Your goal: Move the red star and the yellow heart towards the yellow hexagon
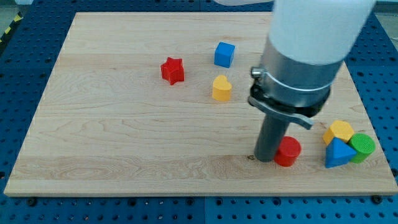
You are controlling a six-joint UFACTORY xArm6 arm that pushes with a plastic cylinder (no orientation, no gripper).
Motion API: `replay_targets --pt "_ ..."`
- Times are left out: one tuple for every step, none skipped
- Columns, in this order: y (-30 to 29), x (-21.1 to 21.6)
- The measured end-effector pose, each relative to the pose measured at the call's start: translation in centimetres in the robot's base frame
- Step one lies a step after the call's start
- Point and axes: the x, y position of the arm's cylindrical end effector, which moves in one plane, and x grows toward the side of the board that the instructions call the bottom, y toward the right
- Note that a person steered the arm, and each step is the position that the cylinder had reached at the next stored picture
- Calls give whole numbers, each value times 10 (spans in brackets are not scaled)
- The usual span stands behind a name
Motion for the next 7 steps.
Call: replay_targets --pt "34 0" --pt "45 1" --pt "8 -4" --pt "-58 -44" --pt "-136 -98" --pt "-218 -141" --pt "-242 -152"
